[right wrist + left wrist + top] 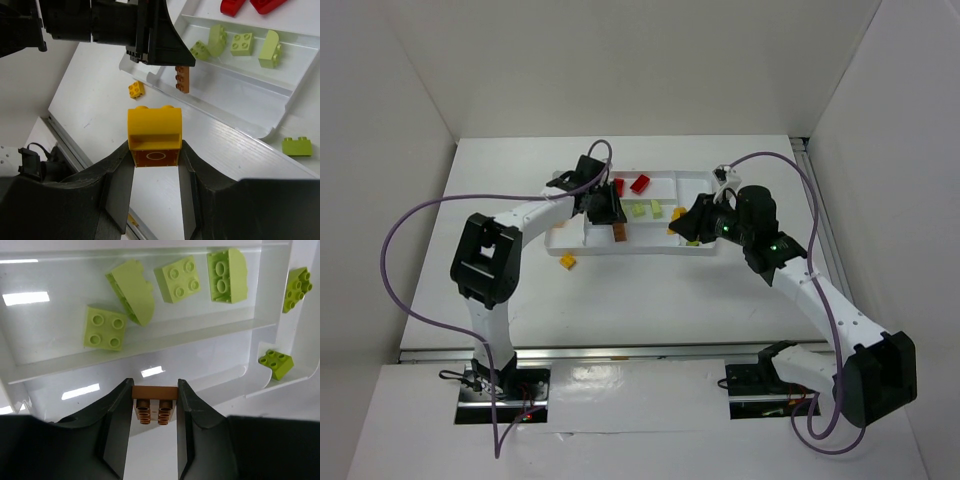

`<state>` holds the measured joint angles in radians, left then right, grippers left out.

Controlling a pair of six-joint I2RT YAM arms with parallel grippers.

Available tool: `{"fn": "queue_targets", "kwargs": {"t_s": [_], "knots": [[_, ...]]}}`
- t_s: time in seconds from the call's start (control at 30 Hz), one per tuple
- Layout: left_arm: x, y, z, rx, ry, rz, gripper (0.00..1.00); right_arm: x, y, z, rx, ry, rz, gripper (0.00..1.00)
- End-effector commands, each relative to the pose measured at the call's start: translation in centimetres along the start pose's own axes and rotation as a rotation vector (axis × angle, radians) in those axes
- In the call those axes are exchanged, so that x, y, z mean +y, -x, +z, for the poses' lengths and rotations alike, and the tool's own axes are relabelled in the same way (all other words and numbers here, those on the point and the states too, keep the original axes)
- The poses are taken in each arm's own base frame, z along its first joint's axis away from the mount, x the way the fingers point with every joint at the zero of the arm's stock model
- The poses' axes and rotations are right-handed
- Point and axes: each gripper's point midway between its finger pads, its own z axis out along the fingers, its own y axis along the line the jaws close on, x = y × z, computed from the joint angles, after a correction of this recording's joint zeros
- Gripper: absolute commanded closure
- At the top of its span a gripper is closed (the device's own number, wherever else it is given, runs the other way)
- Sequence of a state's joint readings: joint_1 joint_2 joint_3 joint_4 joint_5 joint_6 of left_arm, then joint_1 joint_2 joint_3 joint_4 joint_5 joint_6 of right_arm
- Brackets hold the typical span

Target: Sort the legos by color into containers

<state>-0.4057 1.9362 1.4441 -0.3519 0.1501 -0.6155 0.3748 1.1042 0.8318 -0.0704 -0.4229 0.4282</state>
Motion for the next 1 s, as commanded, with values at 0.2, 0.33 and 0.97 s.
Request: {"fn": "queue_targets", "kwargs": {"t_s": [0.2,0.33,0.97], "knots": [[-1.2,2.0,-0.3,-0.07,0.045,0.025,0.36,0.4,0.8,-0.3,-0.014,0.005,-0.025,1.0],[-1.4,1.9,-1.5,-0.082,0.059,0.043,0.15,0.3,1.0,0.1,-0.014,0.005,-0.025,1.0],[5.2,8.8,-26.9,-0.486,0.225,-0.17,0.06,7.7,-1.0,18.5,0.111,0.157,-0.117,1.0]]}}
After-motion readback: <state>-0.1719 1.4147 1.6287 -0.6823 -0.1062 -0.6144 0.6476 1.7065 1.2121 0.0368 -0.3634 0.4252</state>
